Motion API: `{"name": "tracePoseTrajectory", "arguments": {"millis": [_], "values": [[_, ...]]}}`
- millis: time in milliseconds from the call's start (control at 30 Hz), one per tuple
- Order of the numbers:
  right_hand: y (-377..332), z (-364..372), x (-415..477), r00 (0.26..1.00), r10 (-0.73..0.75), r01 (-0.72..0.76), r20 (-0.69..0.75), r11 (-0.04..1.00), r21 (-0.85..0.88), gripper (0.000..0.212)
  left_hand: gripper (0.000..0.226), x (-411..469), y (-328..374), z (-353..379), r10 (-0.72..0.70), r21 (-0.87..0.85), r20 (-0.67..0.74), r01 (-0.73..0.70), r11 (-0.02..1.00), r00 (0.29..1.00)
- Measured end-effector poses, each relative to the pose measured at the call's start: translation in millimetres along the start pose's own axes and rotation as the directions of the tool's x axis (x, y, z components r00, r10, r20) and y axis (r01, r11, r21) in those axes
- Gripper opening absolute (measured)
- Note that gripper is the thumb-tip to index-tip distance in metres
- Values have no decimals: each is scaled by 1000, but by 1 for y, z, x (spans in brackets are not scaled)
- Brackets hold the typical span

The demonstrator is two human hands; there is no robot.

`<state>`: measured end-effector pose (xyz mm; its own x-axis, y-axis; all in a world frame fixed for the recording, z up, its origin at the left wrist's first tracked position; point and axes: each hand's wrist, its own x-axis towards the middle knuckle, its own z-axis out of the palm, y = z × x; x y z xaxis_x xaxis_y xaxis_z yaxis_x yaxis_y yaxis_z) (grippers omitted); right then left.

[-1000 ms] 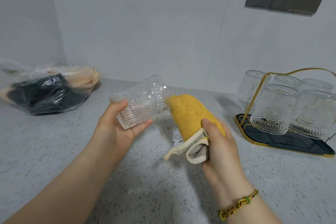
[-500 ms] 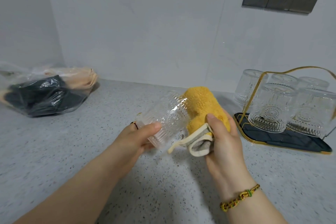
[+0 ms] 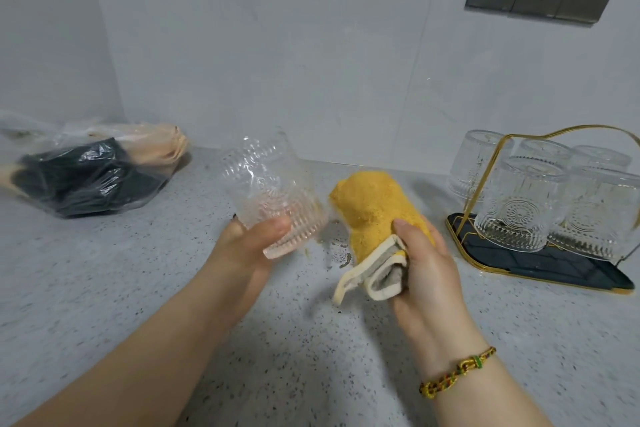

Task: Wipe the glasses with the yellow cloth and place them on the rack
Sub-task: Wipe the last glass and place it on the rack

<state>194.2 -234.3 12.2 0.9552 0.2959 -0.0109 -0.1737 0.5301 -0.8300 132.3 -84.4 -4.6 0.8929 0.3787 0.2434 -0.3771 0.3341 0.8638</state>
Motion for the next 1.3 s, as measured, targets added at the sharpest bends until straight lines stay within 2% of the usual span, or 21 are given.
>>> {"name": "tracePoseTrajectory", "arguments": {"millis": [100,200,267,333,433,533,633,767,833,933,1033,1133,1200,1300], "values": [[15,6,-5,985,160,-155,67,984,-84,23,69,2,2,1,122,170,-50,-112,979,991],[26,13,-12,954,257,-241,154,964,-117,25,46,2,-4,1,168,345,-144,-110,932,975],[27,14,-15,940,279,-259,196,958,-125,23,51,2,-7,0,177,414,-174,-92,906,969],[24,13,-16,932,290,-260,215,953,-159,21,65,4,-6,-3,180,451,-222,-63,890,958],[17,12,-19,941,262,-216,215,952,-216,10,56,5,1,-6,215,465,-191,-104,879,958],[11,10,-15,973,185,-162,139,974,-161,24,47,0,2,-1,229,464,-132,-144,874,964],[8,7,-11,983,159,-153,88,986,-71,30,56,-7,1,8,225,486,-63,-167,858,972],[14,10,-13,974,170,-152,152,981,-124,13,36,-9,-2,10,254,508,-58,-191,840,965],[17,12,-16,955,216,-180,205,967,-179,8,44,-7,-4,8,256,521,-79,-179,835,963],[19,12,-17,935,279,-224,220,944,-244,7,39,-4,-4,3,224,466,-151,-131,875,963],[10,7,-12,962,238,-204,135,953,-224,22,39,-2,-1,2,212,447,-137,-131,885,968],[6,0,-6,979,200,-193,41,972,-135,31,42,-6,-1,7,221,475,-84,-156,866,972],[7,0,-4,978,206,-201,30,973,-113,25,40,-8,-3,10,221,466,-87,-157,871,971],[11,7,-9,969,215,-200,125,972,-120,2,44,-8,-4,9,215,408,-106,-155,900,971]]}}
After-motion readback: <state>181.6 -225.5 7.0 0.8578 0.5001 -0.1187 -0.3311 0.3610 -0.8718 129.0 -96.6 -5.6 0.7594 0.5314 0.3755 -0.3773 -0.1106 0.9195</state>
